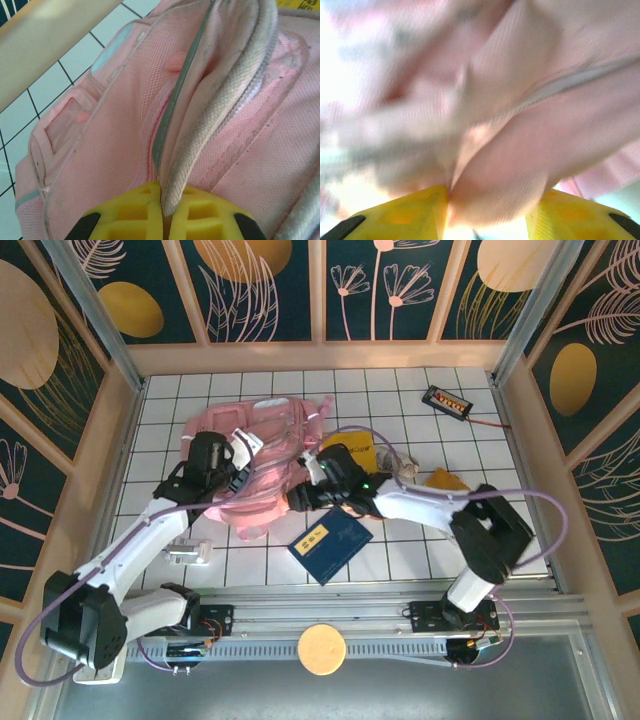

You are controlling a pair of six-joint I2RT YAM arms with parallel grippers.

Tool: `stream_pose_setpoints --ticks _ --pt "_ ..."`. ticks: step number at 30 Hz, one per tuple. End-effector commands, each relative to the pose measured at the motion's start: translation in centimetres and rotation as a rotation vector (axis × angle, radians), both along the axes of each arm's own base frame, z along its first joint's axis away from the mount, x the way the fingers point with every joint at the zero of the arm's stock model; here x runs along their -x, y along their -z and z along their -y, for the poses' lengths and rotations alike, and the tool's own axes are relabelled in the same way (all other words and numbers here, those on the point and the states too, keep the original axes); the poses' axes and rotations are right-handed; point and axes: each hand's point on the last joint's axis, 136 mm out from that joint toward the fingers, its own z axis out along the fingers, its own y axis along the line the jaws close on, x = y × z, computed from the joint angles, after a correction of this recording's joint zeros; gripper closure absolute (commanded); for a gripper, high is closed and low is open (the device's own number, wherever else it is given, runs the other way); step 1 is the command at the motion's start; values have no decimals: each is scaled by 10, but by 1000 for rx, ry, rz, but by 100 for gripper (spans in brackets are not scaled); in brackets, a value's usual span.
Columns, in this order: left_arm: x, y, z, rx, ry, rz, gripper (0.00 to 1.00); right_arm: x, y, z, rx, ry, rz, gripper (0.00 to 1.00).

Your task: Pack the student bag

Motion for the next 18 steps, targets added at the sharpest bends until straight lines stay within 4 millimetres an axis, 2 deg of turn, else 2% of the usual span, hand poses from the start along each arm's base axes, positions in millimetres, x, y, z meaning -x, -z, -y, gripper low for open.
stream_pose_setpoints --ticks 1,3,6,9,12,15,17,18 --pt "-9 -70 12 119 76 238 100 10 -79 12 -183 -128 332 38" --pt "-9 -75 11 120 84 234 100 4 -93 37 -193 -133 455 28" --pt "-6 -75 14 103 125 212 100 -7 -99 64 -177 -175 588 27" --pt "-4 -74 14 98 140 214 100 -16 -96 76 -134 -238 724 28" --pt "-1 -71 13 101 140 206 100 -34 -86 80 -100 -292 756 29" --pt "1 -71 12 99 137 209 100 -42 -62 72 -25 -401 761 31" --pt "1 -71 10 91 132 211 100 -51 -46 72 36 -418 780 32" --pt "2 -70 9 85 132 210 100 -61 -42 80 51 -398 796 33"
